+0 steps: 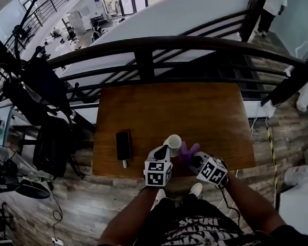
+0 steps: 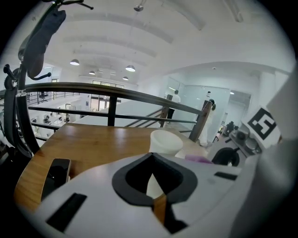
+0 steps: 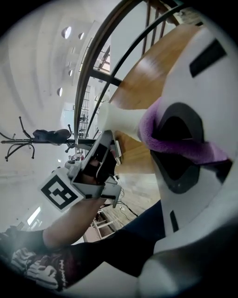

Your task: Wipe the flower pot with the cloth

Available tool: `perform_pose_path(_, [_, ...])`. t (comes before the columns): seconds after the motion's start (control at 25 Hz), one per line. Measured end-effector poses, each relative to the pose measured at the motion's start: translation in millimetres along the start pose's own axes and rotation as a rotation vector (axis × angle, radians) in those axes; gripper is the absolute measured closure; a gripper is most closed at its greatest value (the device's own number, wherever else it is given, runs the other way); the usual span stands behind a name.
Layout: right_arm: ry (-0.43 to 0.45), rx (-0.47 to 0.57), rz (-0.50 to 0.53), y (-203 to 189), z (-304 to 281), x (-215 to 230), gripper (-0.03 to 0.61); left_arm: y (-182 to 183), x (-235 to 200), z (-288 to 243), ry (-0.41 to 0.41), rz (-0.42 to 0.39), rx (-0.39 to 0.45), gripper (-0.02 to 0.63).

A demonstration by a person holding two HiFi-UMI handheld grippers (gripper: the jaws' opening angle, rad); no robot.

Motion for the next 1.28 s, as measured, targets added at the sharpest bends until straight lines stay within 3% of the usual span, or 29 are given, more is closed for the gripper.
perform_pose_path(0.2, [0.028,0.009,0.006,20.3,-18.1,-22.0,0.546,0.5,-5.2,3.6,-0.020,-0.009,-0.002,0.612])
perform_pose_path(0.52, [0.013,0.025,-0.019,54.6,-50.0,-22.3,0.546,5.9,-31.7,11.4,-0.025,-0.030,0.007,0.611])
perform_pose_path(0.8, [-0.059,0.037,-0.130,80.0,-69.9,-9.9,0.546,9.1,-60.6,19.6,-0.003,-0.032,0.015,0.612])
perform_pose_path(1.04, [-0.169,0.126,-0.328,93.6,-84.0,6.0,0.546,7.7,-76.4,25.8,0.009,-0.023,0.019,0.611])
perform_pose_path(1.2, [-0.227,0.142,-0.362,95.8,-91.7,15.1,0.546,6.2,-84.4,27.0,0.018,-0.019,0.022,0.611])
perform_pose_path(1.28, [-0.212,0.161,-0.373,94.7,-94.7,17.3,0.546,5.3,-86.9,26.7,0.019,-0.019,0.021,0.611])
Point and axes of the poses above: the fingertips, and each gripper's own axes: z backward along the fingers, x to its right, y out of its top, the point moved 8 cm from there along z, backward along the fingers, and after that the axes turned 15 degrees about y, right-handed, at the moved point
